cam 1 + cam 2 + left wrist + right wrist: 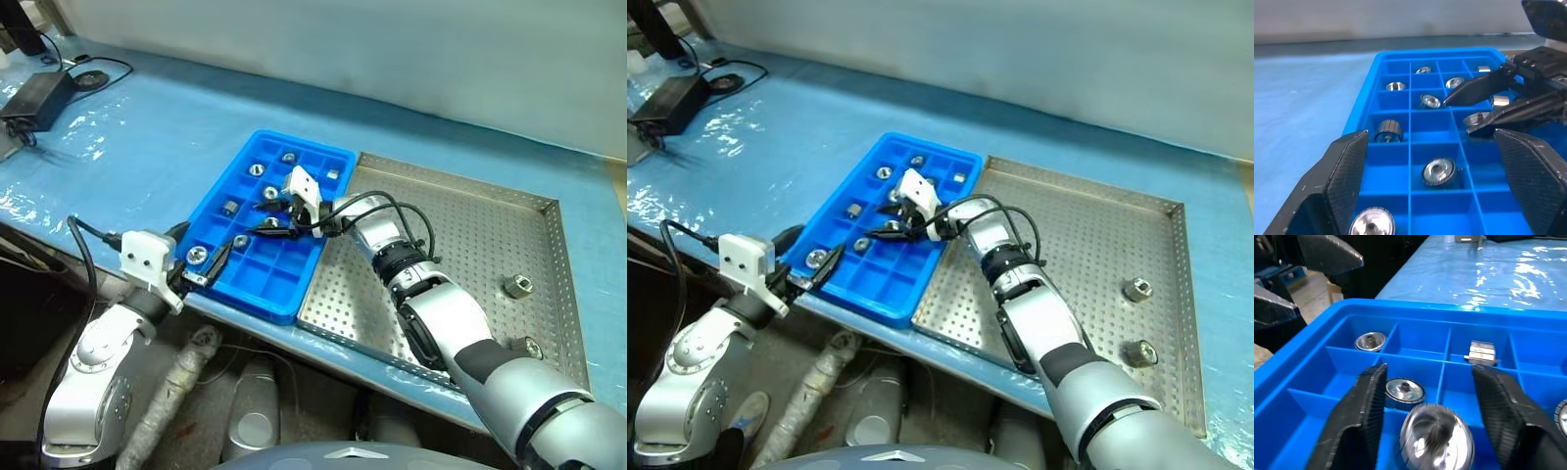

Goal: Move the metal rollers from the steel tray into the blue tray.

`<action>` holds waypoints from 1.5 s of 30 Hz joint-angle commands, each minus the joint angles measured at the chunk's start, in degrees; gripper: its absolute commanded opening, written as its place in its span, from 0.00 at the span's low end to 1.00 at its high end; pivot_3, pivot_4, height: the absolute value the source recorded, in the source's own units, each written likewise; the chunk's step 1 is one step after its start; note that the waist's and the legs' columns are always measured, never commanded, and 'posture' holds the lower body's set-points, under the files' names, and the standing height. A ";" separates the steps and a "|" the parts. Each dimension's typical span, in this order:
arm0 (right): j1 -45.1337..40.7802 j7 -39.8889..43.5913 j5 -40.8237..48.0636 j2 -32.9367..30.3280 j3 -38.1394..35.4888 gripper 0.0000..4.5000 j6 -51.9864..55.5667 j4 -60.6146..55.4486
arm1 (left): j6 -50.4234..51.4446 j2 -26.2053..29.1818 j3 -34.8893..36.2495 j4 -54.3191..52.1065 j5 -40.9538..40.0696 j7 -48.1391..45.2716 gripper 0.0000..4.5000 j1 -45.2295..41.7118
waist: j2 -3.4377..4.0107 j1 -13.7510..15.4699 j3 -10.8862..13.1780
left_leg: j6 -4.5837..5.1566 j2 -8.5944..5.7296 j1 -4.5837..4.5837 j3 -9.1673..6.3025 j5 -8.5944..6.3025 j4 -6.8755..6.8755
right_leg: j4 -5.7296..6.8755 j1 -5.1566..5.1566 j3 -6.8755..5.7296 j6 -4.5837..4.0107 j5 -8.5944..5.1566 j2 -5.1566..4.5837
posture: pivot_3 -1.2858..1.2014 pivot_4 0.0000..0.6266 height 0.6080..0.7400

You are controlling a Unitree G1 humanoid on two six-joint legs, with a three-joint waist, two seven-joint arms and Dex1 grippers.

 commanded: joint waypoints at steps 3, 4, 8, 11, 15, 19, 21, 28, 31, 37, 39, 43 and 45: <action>1.21 -3.92 1.21 -1.97 -3.97 0.99 -1.44 -3.71 | 0.15 1.30 -4.56 3.89 -0.61 -3.47 0.96 -6.04 | 0.01 -1.10 -0.01 | -0.08 0.00 -0.09 0.07 0.06 0.05 | 0.16 -0.17 0.03 0.00 0.00 0.03 | 0.63 0.24 1.00; 1.67 -4.39 1.43 -2.51 -4.46 0.99 -1.37 -4.49 | 0.06 1.37 -5.41 5.14 -0.66 -4.27 0.96 -7.54 | 0.02 -1.32 -0.01 | -0.12 0.02 -0.12 0.07 0.08 0.10 | 0.19 -0.21 0.05 0.00 0.00 0.08 | 0.62 0.24 1.00; 5.13 -7.02 1.62 -6.64 -6.47 0.99 0.10 -9.61 | -1.07 0.83 -9.20 12.49 -0.76 -8.55 0.96 -15.68 | 0.02 -3.11 -0.02 | -0.27 0.00 -0.12 0.06 0.21 0.16 | 0.39 -0.27 0.06 0.01 0.00 0.09 | 0.56 0.24 1.00; 9.62 -9.32 1.86 -10.76 -7.83 0.99 3.01 -16.60 | -2.60 -0.22 -12.37 18.99 -0.59 -12.56 0.96 -21.47 | -0.01 -4.90 -0.04 | -0.32 -0.03 -0.09 0.07 0.26 0.24 | 0.48 -0.23 0.09 0.01 0.00 0.07 | 0.51 0.24 1.00; 17.66 -15.14 1.87 -17.05 -11.24 0.99 8.92 -28.36 | -5.77 -2.91 -16.74 29.14 0.14 -18.45 0.96 -29.85 | -0.05 -8.31 -0.06 | -0.46 -0.09 -0.08 0.11 0.39 0.38 | 0.48 -0.22 0.27 0.03 0.02 0.10 | 0.44 0.24 1.00; 24.34 -23.06 1.13 -21.07 -14.73 0.99 15.06 -37.40 | -8.93 -5.59 -19.62 37.58 1.21 -23.34 0.96 -36.15 | -0.06 -11.11 -0.06 | -0.47 -0.04 -0.04 0.16 0.43 0.41 | 0.46 -0.23 0.49 0.04 0.03 0.40 | 0.39 0.24 1.00; 27.66 -26.76 0.12 -22.67 -15.65 0.99 17.97 -41.38 | -10.54 -6.75 -21.01 41.51 1.97 -25.70 0.96 -38.55 | -0.06 -12.71 -0.07 | -0.45 -0.02 0.04 0.22 0.42 0.41 | 0.46 -0.23 0.59 0.04 0.02 0.46 | 0.36 0.24 1.00; 34.47 -34.26 -0.25 -23.88 -16.86 0.99 29.89 -50.20 | -14.31 -9.08 -23.26 48.59 3.75 -30.56 0.96 -42.14 | -0.05 -17.07 -0.08 | -0.22 0.13 0.27 0.26 0.27 0.41 | 0.47 -0.25 0.81 -0.01 0.05 0.80 | 0.33 0.24 1.00; 35.77 -36.12 -0.67 -24.80 -17.04 0.99 33.89 -50.44 | -15.23 -9.42 -23.32 49.73 4.36 -31.19 0.96 -42.30 | -0.05 -17.34 -0.08 | -0.16 0.11 0.30 0.32 0.24 0.50 | 0.46 -0.22 0.80 -0.05 0.09 0.80 | 0.33 0.24 1.00; 37.46 -35.26 -1.14 -27.31 -15.40 0.91 37.45 -49.64 | -15.64 -8.93 -22.35 49.65 4.66 -31.32 0.96 -41.64 | -0.04 -17.02 -0.09 | 0.10 0.06 0.44 0.35 0.06 0.73 | 0.32 0.15 0.79 -0.06 0.09 0.74 | 0.34 0.24 1.00; 37.06 -33.85 0.10 -27.17 -15.34 0.79 38.00 -49.72 | -15.59 -8.57 -21.90 49.17 4.73 -30.91 0.96 -41.14 | -0.04 -16.95 -0.09 | 0.14 0.06 0.69 0.36 0.03 0.70 | 0.23 0.41 0.77 -0.06 0.09 0.72 | 0.35 0.24 1.00; 34.81 -31.20 2.21 -26.05 -14.89 0.48 36.93 -49.40 | -15.41 -7.89 -21.16 47.64 4.90 -29.82 0.96 -39.74 | -0.04 -16.86 -0.09 | 0.13 0.06 0.85 0.43 0.02 0.64 | 0.21 0.48 0.77 -0.05 0.09 0.72 | 0.37 0.24 1.00; 33.06 -29.72 3.26 -25.09 -14.48 0.36 35.46 -48.79 | -15.11 -7.55 -20.70 46.34 4.93 -29.06 0.96 -38.86 | -0.04 -16.98 -0.08 | 0.13 0.07 0.86 0.44 0.02 0.62 | 0.21 0.47 0.78 -0.06 0.09 0.73 | 0.38 0.24 1.00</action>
